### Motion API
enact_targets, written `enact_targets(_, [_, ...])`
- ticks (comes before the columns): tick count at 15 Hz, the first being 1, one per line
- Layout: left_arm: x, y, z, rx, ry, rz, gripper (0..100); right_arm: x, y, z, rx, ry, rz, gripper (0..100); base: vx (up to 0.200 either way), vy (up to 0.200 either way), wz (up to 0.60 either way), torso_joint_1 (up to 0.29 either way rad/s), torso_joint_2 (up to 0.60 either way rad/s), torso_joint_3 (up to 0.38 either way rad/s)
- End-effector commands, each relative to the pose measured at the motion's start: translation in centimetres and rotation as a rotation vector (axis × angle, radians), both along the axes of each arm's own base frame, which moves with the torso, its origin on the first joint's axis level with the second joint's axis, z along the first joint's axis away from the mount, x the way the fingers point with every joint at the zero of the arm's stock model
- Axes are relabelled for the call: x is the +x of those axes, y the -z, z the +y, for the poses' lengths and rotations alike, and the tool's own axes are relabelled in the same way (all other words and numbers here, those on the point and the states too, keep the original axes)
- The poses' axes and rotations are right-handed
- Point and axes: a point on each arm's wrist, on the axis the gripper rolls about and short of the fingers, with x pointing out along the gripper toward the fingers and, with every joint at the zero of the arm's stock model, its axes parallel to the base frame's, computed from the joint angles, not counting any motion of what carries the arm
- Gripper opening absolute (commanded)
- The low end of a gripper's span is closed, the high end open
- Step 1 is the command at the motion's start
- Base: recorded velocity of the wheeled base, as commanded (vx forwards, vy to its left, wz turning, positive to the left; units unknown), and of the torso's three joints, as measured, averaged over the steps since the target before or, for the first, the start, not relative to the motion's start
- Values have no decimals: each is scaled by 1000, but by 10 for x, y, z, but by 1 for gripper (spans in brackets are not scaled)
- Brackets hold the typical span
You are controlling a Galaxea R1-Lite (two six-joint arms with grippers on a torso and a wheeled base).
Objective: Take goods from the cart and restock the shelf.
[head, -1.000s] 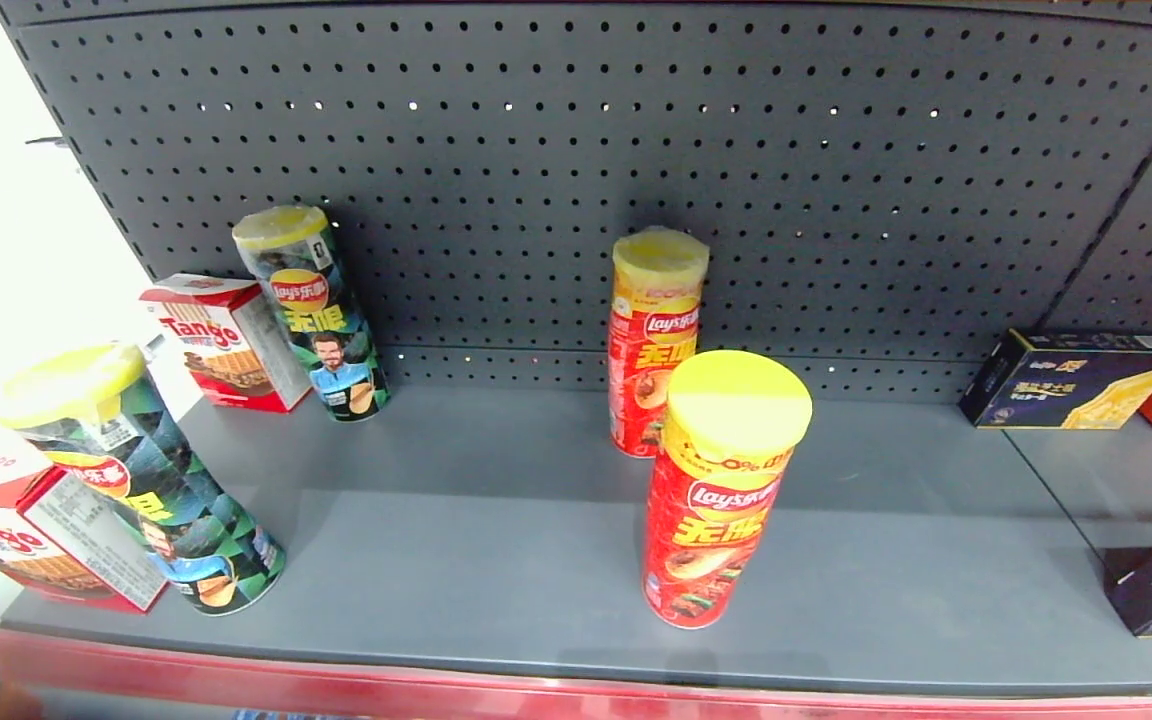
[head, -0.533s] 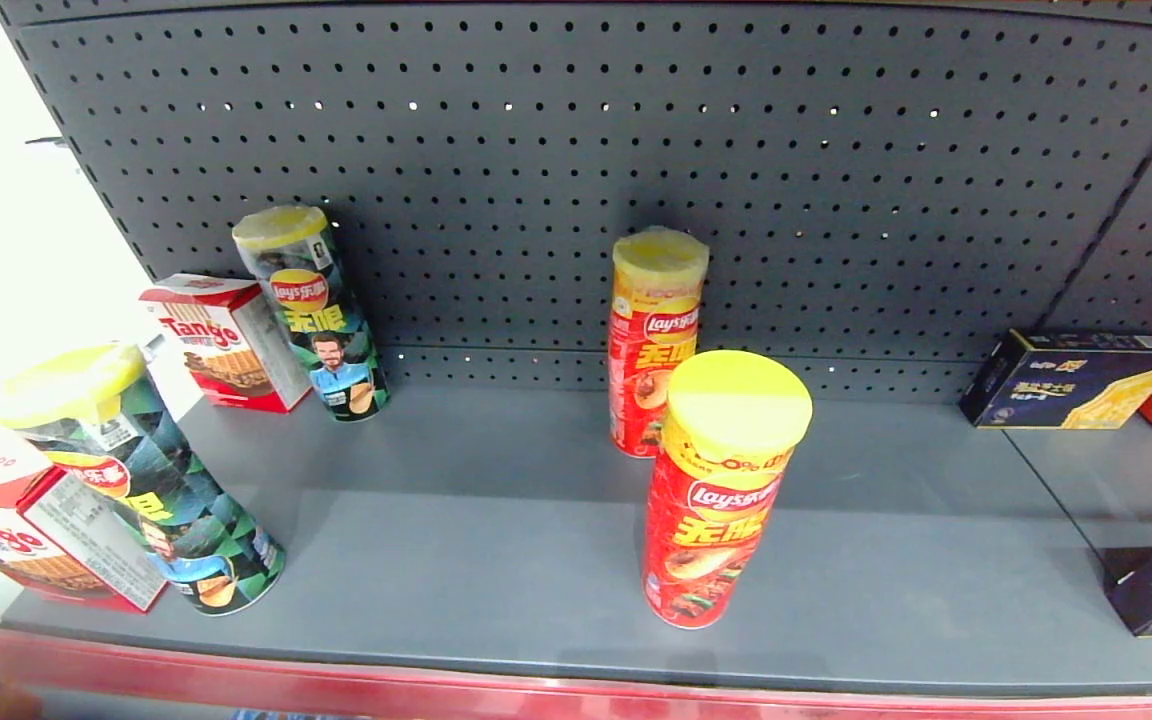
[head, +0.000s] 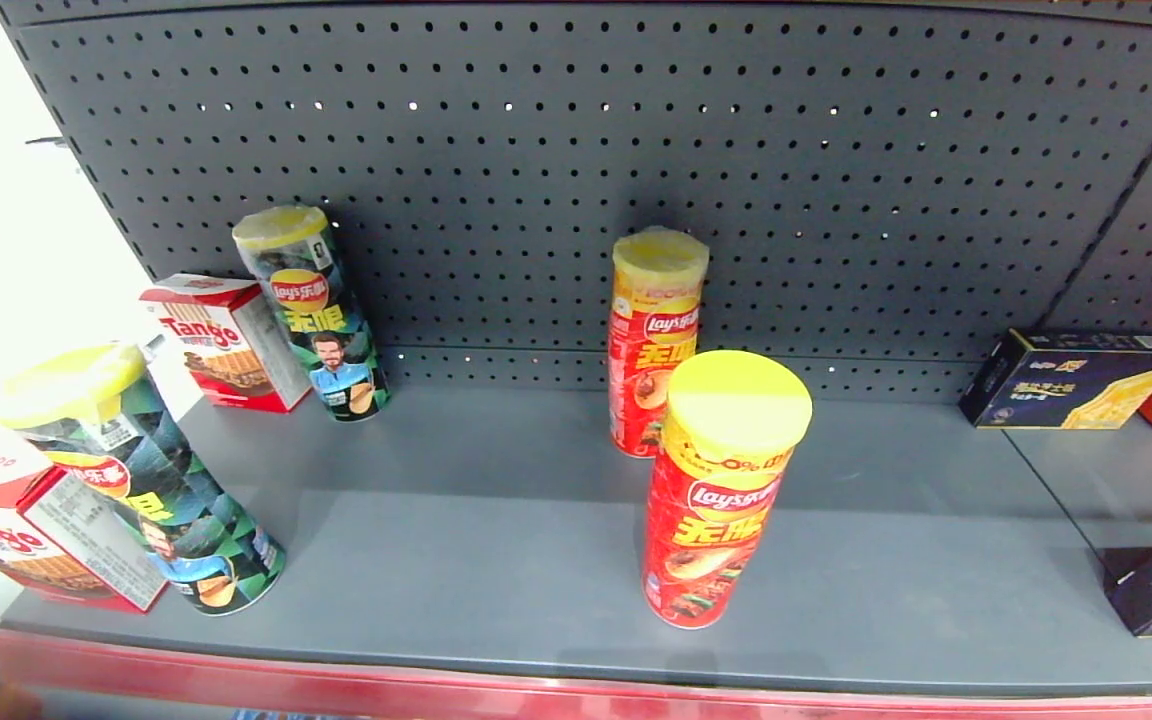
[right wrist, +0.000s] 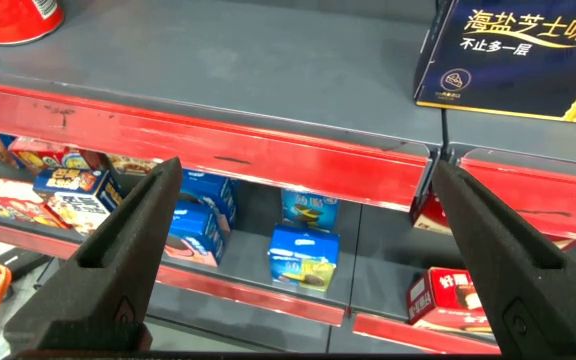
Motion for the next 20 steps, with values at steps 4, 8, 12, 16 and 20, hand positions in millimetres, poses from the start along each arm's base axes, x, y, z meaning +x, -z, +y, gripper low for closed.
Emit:
enact_targets(4, [0, 0, 0, 0, 6, 5, 100, 26, -88, 4, 10, -15, 2, 100, 0, 0, 0, 0, 0, 0])
enact_targets(8, [0, 0, 0, 5, 1, 1, 100, 76, -142, 20, -45, -192, 44, 100, 0, 0, 0, 0, 0, 0])
enact_targets(12, [0, 0, 0, 3, 7, 6, 100, 121, -138, 50, -62, -345, 96, 100, 0, 0, 0, 0, 0, 0])
enact_targets(16, [0, 0, 0, 0, 6, 2, 100, 161, -118, 78, -107, -366, 205, 100, 0, 0, 0, 0, 0, 0])
enact_targets(20, [0, 0, 0, -1, 4, 2, 100, 182, -105, 93, -136, -382, 288, 100, 0, 0, 0, 0, 0, 0])
